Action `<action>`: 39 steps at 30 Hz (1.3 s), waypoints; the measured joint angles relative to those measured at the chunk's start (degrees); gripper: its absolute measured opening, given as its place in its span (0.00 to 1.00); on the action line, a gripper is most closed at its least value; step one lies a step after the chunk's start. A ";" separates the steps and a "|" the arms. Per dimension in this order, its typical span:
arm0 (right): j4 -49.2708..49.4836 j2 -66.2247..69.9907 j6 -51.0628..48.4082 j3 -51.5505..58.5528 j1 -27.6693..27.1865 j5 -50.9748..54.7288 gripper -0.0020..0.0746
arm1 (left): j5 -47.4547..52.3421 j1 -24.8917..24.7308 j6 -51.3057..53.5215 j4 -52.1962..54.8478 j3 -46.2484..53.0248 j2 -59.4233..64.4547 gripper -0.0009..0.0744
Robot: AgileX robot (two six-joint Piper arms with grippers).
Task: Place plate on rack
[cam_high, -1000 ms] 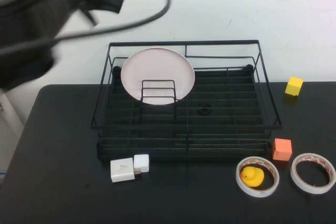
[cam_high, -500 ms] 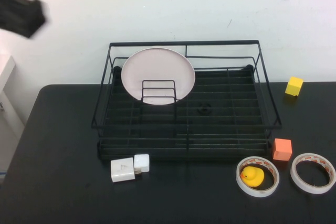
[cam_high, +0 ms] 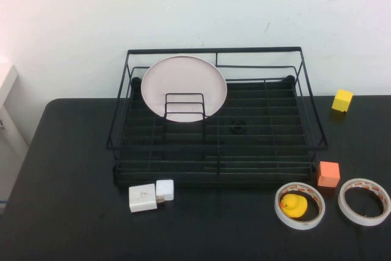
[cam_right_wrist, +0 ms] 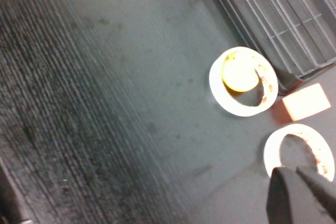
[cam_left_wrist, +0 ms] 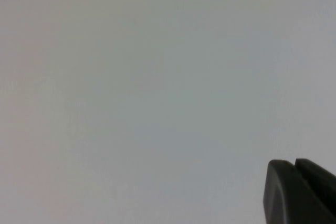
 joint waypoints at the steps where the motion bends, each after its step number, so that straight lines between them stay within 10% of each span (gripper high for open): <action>1: 0.55 0.00 0.00 0.00 0.00 0.42 0.03 | 0.21 0.00 0.68 0.10 0.13 -1.04 0.01; 20: 3.41 0.00 0.19 0.00 0.00 4.20 0.03 | 14.94 0.00 29.74 1.21 13.24 -22.98 0.01; 30: 3.50 0.00 0.19 0.00 0.00 4.75 0.03 | 13.22 0.00 27.38 1.31 13.24 -24.32 0.01; 39: 3.50 0.00 0.19 0.00 0.00 4.88 0.03 | -13.06 0.00 2.27 0.38 13.24 -24.36 0.01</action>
